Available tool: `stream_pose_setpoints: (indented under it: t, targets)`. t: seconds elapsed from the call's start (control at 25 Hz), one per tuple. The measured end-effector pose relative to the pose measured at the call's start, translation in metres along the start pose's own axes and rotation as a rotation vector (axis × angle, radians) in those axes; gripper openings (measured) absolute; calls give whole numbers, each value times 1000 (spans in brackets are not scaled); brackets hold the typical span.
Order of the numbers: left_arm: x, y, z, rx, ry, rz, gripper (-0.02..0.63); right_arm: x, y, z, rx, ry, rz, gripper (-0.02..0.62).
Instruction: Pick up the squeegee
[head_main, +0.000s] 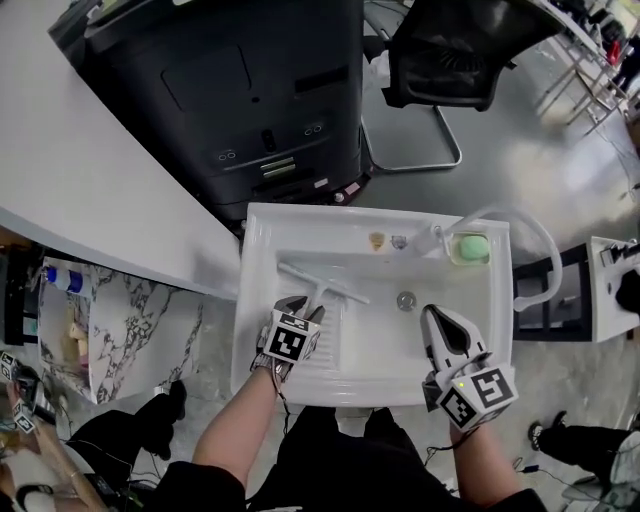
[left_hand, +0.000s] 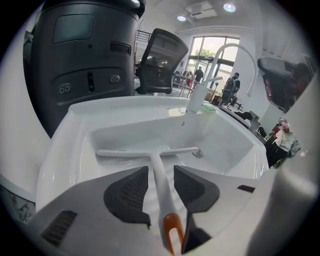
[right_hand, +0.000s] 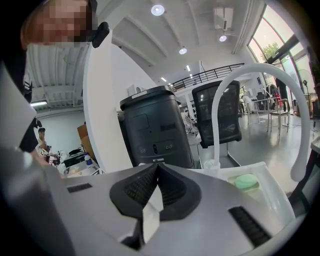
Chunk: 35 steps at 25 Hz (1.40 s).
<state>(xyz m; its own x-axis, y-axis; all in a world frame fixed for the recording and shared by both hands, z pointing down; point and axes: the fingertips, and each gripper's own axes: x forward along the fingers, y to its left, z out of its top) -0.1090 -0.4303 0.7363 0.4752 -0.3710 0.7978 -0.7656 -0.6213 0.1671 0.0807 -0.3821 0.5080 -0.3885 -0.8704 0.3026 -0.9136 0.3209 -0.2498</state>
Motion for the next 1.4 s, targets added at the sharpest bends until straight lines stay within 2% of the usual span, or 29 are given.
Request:
stream_pose_setpoints:
  t: [0.4, 0.6, 0.76, 1.2, 1.4]
  targets:
    - [29, 0, -3, 25, 67, -14, 176, -8, -17, -8, 34, -10, -54, 17]
    - [33, 4, -4, 26, 70, 18, 102, -13, -23, -12, 42, -9, -65, 17]
    - [32, 4, -9, -4, 83, 22, 90, -13, -22, -12, 41, -11, -60, 17]
    - [3, -1, 12, 21, 7, 27, 78, -12, -11, -4, 33, -20, -24, 17]
    - [-30, -15, 34, 0, -80, 34, 78, -18, -5, 8, 13, -39, 18, 17]
